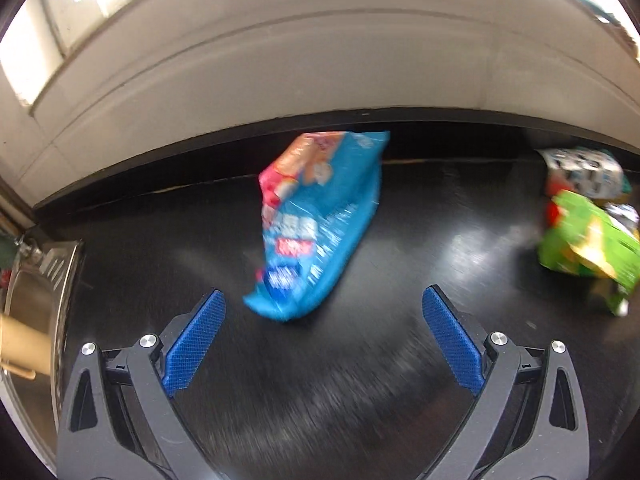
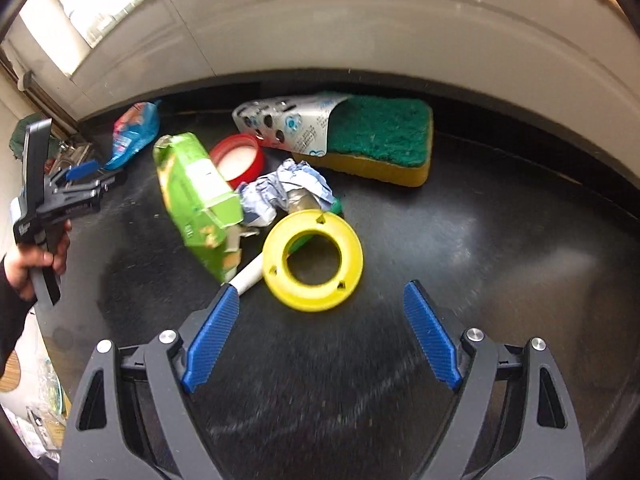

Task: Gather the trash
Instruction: 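Move both open tools back toward the blue snack bag on the counter, then grasp the blue snack bag with left tool while right tool grasps the yellow tape roll, then carry snack bag and tape roll to the bin and open both tools, then return both open tools to the counter above the remaining trash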

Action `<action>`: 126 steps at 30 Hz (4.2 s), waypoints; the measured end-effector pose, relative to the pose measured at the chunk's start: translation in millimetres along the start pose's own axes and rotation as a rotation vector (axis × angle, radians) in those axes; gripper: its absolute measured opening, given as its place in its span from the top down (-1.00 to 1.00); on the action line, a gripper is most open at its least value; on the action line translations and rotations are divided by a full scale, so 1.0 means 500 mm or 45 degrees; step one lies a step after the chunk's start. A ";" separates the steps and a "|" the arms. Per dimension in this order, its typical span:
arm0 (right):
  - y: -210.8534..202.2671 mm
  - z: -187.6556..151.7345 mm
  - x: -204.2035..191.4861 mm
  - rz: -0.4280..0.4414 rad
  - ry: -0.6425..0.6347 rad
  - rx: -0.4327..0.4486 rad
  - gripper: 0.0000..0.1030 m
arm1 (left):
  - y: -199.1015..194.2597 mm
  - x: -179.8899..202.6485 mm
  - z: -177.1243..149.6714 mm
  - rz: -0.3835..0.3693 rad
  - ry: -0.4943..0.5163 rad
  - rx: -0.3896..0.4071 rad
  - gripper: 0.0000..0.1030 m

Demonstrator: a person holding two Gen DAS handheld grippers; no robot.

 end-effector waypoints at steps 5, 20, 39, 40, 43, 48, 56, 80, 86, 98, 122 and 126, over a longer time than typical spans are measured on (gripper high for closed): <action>0.030 0.009 -0.003 0.023 -0.006 -0.013 -0.40 | 0.056 -0.026 0.023 -0.013 -0.006 0.005 -0.86; -0.019 0.008 -0.020 0.047 -0.045 0.007 -0.07 | -0.015 0.002 0.043 -0.116 -0.133 0.014 0.73; -0.273 -0.092 -0.057 0.032 -0.150 0.160 -0.07 | -0.384 0.246 -0.100 -0.130 -0.147 -0.023 0.75; -0.285 -0.098 -0.054 0.033 -0.153 0.163 -0.07 | -0.392 0.256 -0.103 -0.133 -0.142 -0.022 0.75; -0.302 -0.112 -0.054 0.036 -0.161 0.173 -0.07 | -0.413 0.270 -0.109 -0.138 -0.127 -0.010 0.75; -0.310 -0.119 -0.064 0.044 -0.170 0.184 -0.07 | -0.440 0.268 -0.120 -0.125 -0.136 0.007 0.75; -0.312 -0.104 -0.167 0.143 -0.282 0.197 -0.07 | -0.507 0.176 -0.161 -0.002 -0.259 0.067 0.75; -0.143 -0.436 -1.016 0.955 -1.081 -0.343 -0.07 | -0.743 -0.233 -0.796 0.666 -1.078 -0.224 0.75; -0.057 -0.527 -1.130 0.924 -1.138 -0.447 -0.07 | -0.702 -0.279 -0.936 0.661 -1.256 -0.269 0.75; 0.026 -0.597 -1.233 0.885 -1.241 -0.516 -0.07 | -0.641 -0.317 -1.019 0.604 -1.371 -0.274 0.70; -0.191 -0.299 -0.955 0.817 -0.995 -0.087 -0.56 | -0.699 -0.240 -0.734 0.592 -0.903 -0.195 -0.78; -0.248 -0.206 -0.782 0.636 -0.867 0.079 -0.59 | -0.669 -0.172 -0.574 0.471 -0.776 -0.105 -0.80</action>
Point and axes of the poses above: each gripper's, at about its wrist camera, not at the fingertips, and y roughly the way its jaws point, x to its right, z to its top, the point moved 1 cm from there along y, roughly the way its jaws point, and after that the axes turned 15 degrees about x, right-handed, at the moved point
